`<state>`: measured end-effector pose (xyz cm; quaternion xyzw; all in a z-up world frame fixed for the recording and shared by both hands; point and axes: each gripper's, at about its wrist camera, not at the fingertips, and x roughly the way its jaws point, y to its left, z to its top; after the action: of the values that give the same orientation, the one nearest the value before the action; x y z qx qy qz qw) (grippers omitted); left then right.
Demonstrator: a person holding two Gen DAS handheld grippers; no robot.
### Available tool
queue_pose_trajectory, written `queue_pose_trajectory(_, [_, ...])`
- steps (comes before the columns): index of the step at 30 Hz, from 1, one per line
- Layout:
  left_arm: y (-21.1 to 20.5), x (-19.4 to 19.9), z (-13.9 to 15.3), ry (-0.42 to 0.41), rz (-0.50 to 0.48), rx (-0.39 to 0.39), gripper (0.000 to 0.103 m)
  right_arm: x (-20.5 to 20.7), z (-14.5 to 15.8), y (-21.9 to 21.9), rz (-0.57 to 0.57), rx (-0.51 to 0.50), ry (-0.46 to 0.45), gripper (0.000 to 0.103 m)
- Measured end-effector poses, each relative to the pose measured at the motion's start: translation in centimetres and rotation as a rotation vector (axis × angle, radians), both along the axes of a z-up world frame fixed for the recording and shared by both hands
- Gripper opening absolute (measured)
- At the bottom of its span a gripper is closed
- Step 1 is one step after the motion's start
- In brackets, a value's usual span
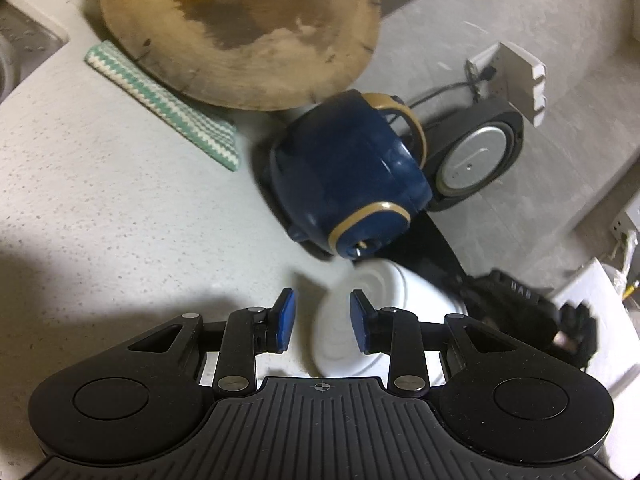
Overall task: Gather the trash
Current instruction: 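Reach the right tool into the cup toward the garlic while the left tool holds the cup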
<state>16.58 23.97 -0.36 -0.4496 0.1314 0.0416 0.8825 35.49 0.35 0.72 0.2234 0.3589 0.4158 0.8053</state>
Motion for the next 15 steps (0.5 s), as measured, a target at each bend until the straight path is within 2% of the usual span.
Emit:
queue_pose_trajectory(1, [-0.1, 0.1, 0.0, 0.003, -0.006, 0.002, 0.034, 0.5, -0.7, -1.8, -0.045, 0.029, 0.036, 0.046])
queue_pose_trajectory(2, [-0.1, 0.2, 0.0, 0.006, -0.011, 0.001, 0.034, 0.9, -1.1, -3.0, -0.072, 0.047, 0.057, 0.048])
queue_pose_trajectory(5, [-0.4, 0.4, 0.0, 0.013, -0.025, 0.008, 0.034, 1.2, -1.5, -6.2, -0.148, 0.067, 0.064, 0.048])
queue_pose_trajectory(9, [-0.8, 0.5, 0.3, 0.000, -0.041, 0.034, 0.034, 1.1, -0.8, -7.4, -0.201, 0.047, 0.063, 0.048])
queue_pose_trajectory(11, [-1.0, 0.5, 0.5, -0.019, -0.058, 0.050, 0.034, 0.8, -0.4, -6.1, -0.120, 0.107, 0.095, 0.048])
queue_pose_trajectory(12, [-1.1, 0.4, 0.6, -0.026, -0.063, 0.058, 0.034, 0.6, 0.1, -5.2, -0.048, 0.143, 0.097, 0.055])
queue_pose_trajectory(13, [-1.2, 0.4, 0.7, -0.031, -0.068, 0.070, 0.034, 0.0, 0.9, -3.8, 0.000, 0.129, 0.073, 0.058])
queue_pose_trajectory(15, [-1.5, 0.5, 1.0, -0.040, -0.079, 0.091, 0.034, -0.9, 1.9, -1.7, 0.002, 0.005, -0.015, 0.060])
